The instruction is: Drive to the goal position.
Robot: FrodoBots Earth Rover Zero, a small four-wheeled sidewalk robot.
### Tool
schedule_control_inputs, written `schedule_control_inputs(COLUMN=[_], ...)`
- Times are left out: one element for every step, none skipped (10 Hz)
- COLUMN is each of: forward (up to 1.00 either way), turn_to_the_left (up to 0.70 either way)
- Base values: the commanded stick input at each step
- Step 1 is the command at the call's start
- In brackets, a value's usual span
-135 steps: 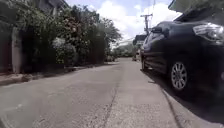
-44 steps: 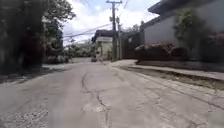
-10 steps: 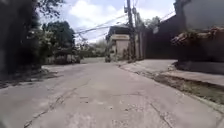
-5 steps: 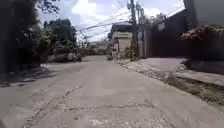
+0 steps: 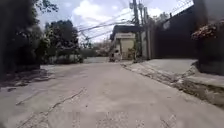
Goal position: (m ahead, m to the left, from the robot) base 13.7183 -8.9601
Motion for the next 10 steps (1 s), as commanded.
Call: schedule_control_inputs(forward=[1.00, 1.00, 1.00, 1.00, 1.00, 1.00, 1.00, 1.00, 1.00, 1.00], turn_to_the_left=[0.00, 0.00, 0.00, 0.00, 0.00, 0.00, -0.02, -0.02, -0.02, -0.02])
